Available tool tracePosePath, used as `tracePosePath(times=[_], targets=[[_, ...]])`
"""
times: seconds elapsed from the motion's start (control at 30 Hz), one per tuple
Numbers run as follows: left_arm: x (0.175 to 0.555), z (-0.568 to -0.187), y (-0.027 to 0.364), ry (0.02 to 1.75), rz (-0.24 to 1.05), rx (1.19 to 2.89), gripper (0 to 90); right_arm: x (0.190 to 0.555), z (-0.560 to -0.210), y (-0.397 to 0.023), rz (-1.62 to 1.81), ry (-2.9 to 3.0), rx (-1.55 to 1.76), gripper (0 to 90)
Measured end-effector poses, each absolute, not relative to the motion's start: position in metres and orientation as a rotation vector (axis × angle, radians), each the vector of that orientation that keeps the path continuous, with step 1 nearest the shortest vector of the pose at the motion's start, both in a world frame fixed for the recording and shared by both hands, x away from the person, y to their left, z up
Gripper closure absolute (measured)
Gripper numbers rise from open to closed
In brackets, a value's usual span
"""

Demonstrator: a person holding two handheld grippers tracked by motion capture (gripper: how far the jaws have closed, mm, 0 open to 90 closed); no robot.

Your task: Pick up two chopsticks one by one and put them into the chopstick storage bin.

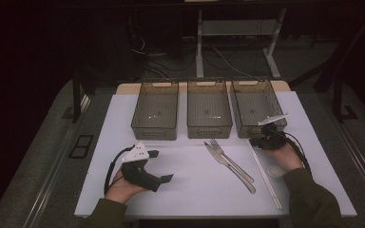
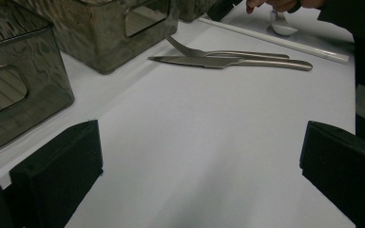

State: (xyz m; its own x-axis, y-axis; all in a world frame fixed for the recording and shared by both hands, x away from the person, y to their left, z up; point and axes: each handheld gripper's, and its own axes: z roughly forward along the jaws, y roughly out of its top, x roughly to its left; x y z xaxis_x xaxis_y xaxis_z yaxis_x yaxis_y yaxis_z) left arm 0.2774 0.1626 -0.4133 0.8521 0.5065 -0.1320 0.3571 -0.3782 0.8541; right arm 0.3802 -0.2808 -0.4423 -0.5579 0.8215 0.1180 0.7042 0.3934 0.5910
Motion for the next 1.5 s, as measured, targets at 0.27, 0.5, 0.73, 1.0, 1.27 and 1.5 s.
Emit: tracePosePath(times=[0.27, 0.5, 0.73, 1.0, 1.27, 1.5], targets=[[0.277, -0.413, 0.163, 0.633, 0.184, 2.006, 0.0, 0.38, -0.442, -0.266, 0.902, 2.493, 1.313, 89.4], [0.277, -0.413, 0.163, 0.631, 0.183, 2.006, 0.0, 0.379, -0.441, -0.255, 0.896, 2.515, 1.271, 89.4], [0.277, -0.413, 0.162, 0.629, 0.18, 2.008, 0.0, 0.378, -0.441, -0.251, 0.896, 2.523, 1.254, 89.4], [0.277, -0.413, 0.162, 0.626, 0.179, 2.01, 0.0, 0.379, -0.441, -0.241, 0.906, 2.549, 1.214, 89.4], [0.277, -0.413, 0.162, 0.625, 0.177, 2.01, 0.0, 0.377, -0.441, -0.227, 0.906, 2.58, 1.16, 89.4], [0.277, -0.413, 0.162, 0.623, 0.175, 2.01, 0.0, 0.374, -0.439, -0.218, 0.918, 2.612, 1.115, 89.4]])
